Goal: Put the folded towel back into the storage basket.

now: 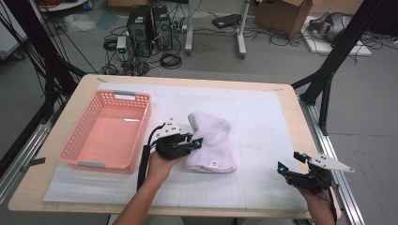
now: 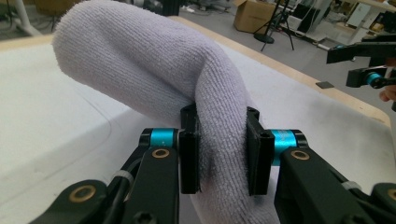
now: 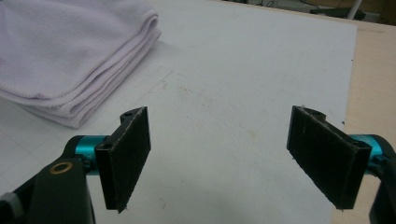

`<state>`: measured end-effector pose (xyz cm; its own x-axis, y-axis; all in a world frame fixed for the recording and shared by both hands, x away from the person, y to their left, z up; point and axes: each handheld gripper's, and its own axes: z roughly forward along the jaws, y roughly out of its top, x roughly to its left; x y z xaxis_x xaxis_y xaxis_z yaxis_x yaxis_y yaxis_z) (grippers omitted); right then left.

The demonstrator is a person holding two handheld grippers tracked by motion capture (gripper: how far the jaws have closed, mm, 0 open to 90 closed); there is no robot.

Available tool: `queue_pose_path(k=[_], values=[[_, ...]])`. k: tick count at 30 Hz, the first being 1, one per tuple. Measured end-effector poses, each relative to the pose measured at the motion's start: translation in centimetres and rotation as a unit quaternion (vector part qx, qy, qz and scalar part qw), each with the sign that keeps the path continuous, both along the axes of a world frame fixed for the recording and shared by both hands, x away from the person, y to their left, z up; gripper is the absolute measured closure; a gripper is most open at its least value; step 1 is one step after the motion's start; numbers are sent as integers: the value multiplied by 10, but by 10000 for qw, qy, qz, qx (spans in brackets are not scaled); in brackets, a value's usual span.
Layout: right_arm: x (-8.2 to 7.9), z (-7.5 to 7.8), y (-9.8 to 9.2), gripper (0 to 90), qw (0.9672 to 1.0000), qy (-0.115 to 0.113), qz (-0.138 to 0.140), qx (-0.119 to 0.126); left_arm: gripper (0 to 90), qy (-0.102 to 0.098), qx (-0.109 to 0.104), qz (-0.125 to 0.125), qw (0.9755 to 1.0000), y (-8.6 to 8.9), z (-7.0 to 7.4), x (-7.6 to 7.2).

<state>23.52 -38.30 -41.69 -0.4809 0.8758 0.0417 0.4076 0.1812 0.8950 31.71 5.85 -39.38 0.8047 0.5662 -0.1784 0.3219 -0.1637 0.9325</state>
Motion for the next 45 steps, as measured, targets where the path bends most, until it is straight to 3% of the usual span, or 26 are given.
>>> queue_pose_path(k=[7,17,35,45], values=[[2,0,4,207,10000,10,50,-4,717,-389,22,-97,9992,8,19,-7],[4,1,6,207,10000,20,58,23,719,-780,-239,-183,9965,23,44,-14],[7,-1,9,207,10000,50,79,-2,720,-1178,-445,-76,9920,73,81,-17],[7,0,9,206,10000,47,70,-18,719,-1332,-643,163,9889,106,98,-16]])
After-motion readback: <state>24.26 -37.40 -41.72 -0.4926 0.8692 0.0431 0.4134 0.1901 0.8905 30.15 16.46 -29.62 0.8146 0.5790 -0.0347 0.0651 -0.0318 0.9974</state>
